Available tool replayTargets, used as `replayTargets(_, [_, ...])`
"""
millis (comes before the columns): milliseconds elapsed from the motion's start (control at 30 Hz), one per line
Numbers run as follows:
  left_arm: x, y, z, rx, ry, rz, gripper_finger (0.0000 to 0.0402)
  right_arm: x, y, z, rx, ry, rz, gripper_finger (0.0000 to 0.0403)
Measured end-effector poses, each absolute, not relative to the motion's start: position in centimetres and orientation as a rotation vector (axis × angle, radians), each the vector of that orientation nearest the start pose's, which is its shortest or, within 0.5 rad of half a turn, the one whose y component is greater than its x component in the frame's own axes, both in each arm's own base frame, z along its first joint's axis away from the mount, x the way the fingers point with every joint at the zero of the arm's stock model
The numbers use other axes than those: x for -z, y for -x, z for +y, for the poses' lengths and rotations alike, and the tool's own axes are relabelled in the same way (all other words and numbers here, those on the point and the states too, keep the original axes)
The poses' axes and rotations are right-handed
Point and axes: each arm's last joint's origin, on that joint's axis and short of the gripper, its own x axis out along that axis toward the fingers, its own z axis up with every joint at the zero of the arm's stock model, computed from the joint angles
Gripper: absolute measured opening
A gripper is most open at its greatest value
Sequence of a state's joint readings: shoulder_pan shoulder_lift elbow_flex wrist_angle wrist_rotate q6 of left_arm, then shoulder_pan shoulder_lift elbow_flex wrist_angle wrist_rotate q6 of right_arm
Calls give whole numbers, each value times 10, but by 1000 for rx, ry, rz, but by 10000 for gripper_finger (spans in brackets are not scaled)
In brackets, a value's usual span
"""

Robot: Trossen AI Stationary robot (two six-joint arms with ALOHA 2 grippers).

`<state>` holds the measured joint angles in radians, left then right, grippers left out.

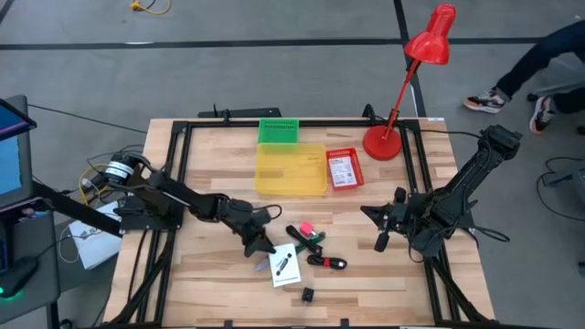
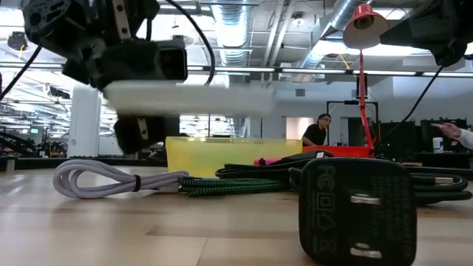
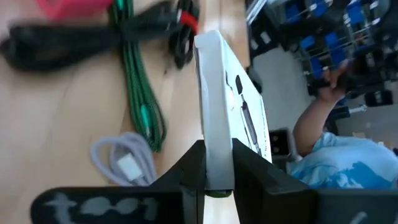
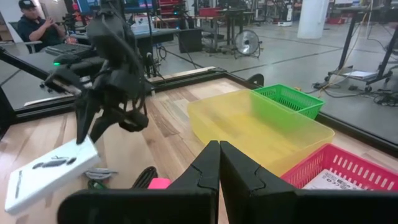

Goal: Pick and place items into bin
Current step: Put the white card reader box into the red bin

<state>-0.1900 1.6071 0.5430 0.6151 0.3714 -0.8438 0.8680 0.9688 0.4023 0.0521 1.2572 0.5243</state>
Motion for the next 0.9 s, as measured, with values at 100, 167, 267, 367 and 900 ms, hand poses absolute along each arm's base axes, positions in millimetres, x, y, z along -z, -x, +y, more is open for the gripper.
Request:
replayTargets(100, [-152, -280, -58, 330, 840, 611, 36, -202, -135, 117, 429, -63, 144, 0])
replayTargets(167, [-159, -281, -54, 332, 823, 582, 36, -202, -135, 117, 429, -63, 144, 0])
replayTargets(267, [-172, -286, -50, 331, 778, 561, 36, -203, -135, 117, 430, -71, 141, 0])
replayTargets(367, [-183, -294, -49, 331, 720, 565, 36, -202, -135, 117, 431, -114, 134, 0])
replayTargets(900, [-225, -317, -51, 351, 441, 664, 36, -175, -162, 117, 546, -201, 148, 0])
